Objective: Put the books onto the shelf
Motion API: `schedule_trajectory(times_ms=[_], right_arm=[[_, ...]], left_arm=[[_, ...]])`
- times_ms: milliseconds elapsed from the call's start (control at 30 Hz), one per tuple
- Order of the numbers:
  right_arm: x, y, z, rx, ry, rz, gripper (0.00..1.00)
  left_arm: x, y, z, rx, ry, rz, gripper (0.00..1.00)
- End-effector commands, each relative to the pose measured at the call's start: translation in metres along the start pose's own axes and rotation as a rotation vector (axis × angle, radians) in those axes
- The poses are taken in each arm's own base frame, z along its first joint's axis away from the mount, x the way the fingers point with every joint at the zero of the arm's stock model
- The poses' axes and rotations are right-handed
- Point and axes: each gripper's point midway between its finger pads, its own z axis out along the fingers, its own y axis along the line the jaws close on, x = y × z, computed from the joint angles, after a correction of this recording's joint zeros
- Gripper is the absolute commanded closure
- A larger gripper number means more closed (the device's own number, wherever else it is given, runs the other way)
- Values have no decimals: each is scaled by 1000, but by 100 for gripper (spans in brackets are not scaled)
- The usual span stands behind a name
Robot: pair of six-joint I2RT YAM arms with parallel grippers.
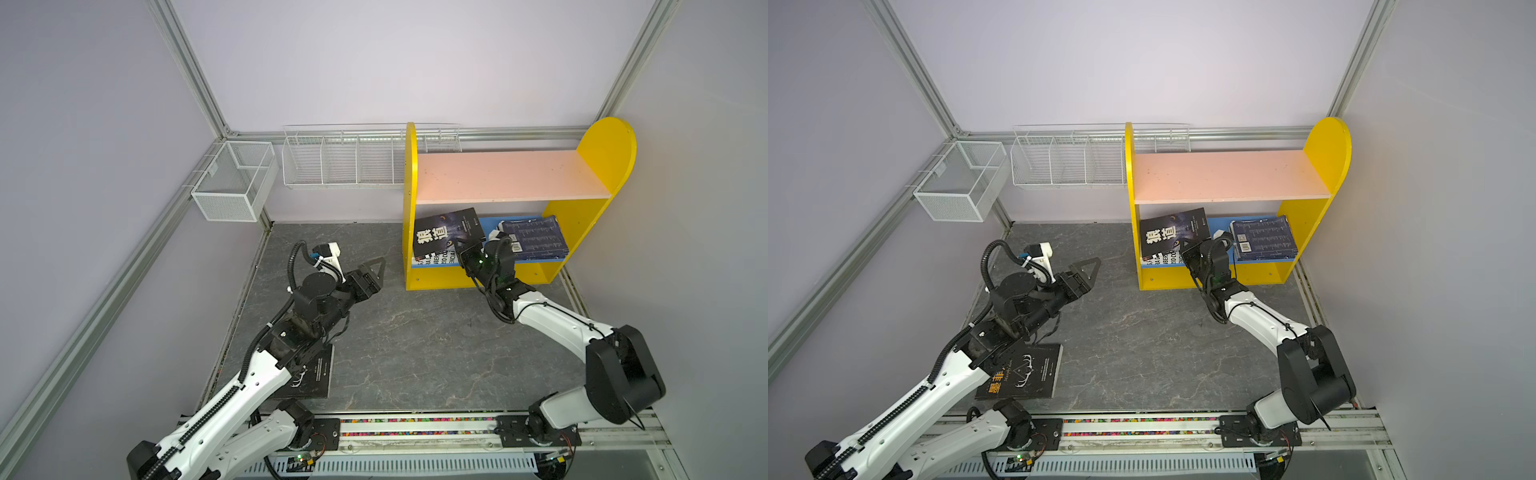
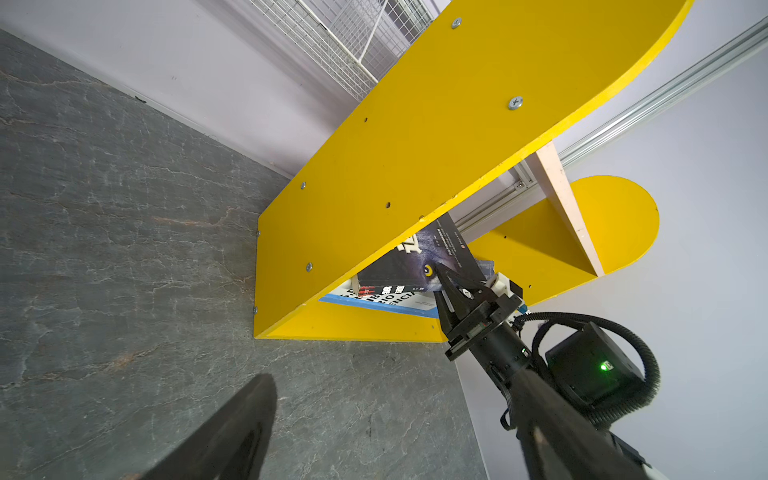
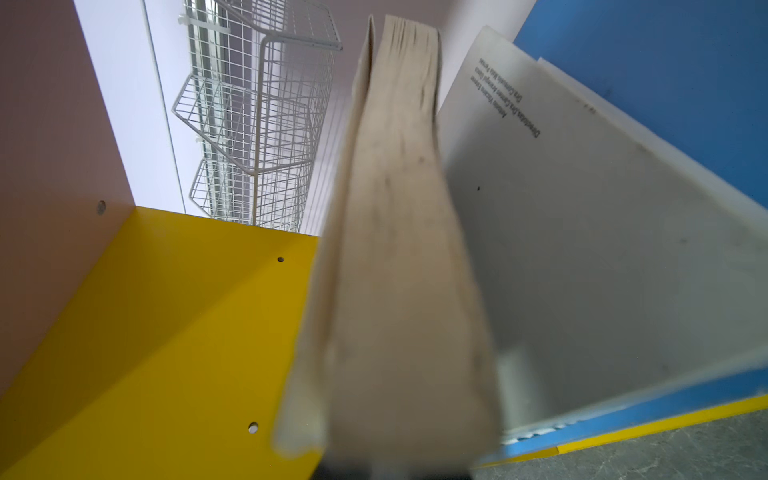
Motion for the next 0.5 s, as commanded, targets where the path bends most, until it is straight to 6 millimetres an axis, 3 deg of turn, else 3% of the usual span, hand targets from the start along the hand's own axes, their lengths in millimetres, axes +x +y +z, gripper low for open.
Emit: schedule_trajectory(times_ms=[0,467], right_arm=[[-5,26,3,-92,-34,33,93],[7,11,12,-97,-20,92,93]], left_arm=[[3,6,0,-15,10,20,11],[8,9,4,-10,22,3,10]])
